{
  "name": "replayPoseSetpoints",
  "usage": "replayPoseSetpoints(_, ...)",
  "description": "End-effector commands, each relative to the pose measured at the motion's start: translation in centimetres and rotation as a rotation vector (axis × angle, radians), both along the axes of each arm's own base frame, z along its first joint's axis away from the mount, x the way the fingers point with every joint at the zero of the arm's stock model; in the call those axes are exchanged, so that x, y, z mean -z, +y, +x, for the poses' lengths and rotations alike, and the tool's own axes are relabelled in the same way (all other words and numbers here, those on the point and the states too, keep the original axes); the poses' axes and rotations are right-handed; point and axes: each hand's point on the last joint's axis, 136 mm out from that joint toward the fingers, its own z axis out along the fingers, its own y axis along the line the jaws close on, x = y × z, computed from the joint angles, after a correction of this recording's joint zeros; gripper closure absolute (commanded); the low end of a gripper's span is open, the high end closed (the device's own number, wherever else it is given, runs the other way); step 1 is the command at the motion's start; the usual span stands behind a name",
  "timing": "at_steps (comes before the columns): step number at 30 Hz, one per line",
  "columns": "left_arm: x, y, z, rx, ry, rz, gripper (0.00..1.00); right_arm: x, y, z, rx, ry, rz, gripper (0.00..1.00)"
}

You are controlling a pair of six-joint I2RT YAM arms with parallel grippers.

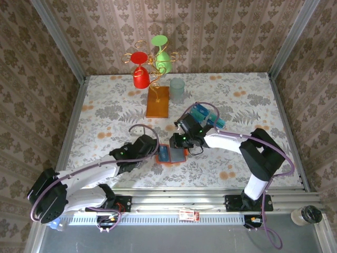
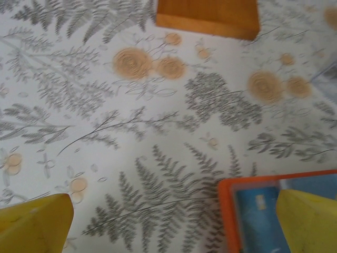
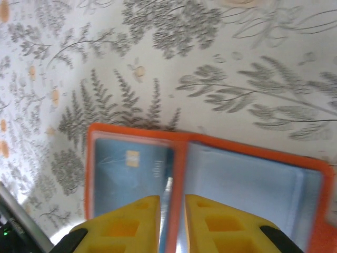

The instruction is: Put the credit cards into the card holder

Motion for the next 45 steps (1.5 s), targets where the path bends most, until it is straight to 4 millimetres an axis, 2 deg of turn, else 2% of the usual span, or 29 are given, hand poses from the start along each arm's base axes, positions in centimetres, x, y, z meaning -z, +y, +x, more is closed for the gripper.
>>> replayPoseSetpoints(1, -1.4, -2.5, 0.2, 0.059, -0.014, -0.040, 0.00, 1.3, -1.8, 0.0, 0.003, 0.010, -0.068, 0.81)
replayPoseSetpoints(8, -1.9, -6.6, -0.2, 0.117, -0.019, -0.079, 0.00, 2.0, -2.6, 0.8, 0.009, 0.024, -0.071, 0.82)
replayPoseSetpoints(15, 0.2, -9.0, -1.6, 0.151, 0.013, -0.097, 0.00, 2.6, -2.3, 0.6, -0.017, 0.050, -0.067, 0.83)
replayPoseSetpoints(24, 3.8, -8.4, -2.3, 0.144, 0.045, -0.045, 0.00, 4.5, -2.4, -0.3, -0.023, 0.099, -0.064, 0.84)
replayPoseSetpoints(31, 6.0, -7.2, -2.7, 0.140, 0.065, 0.007, 0.00, 4.9, -2.2, -1.1, -0.004, 0.123, -0.022, 0.85)
replayPoseSetpoints(45, 7.1, -7.0, -2.7, 0.161, 0.069, 0.032, 0.00, 4.7, -1.3, -1.3, -0.001, 0.132, 0.003, 0.85)
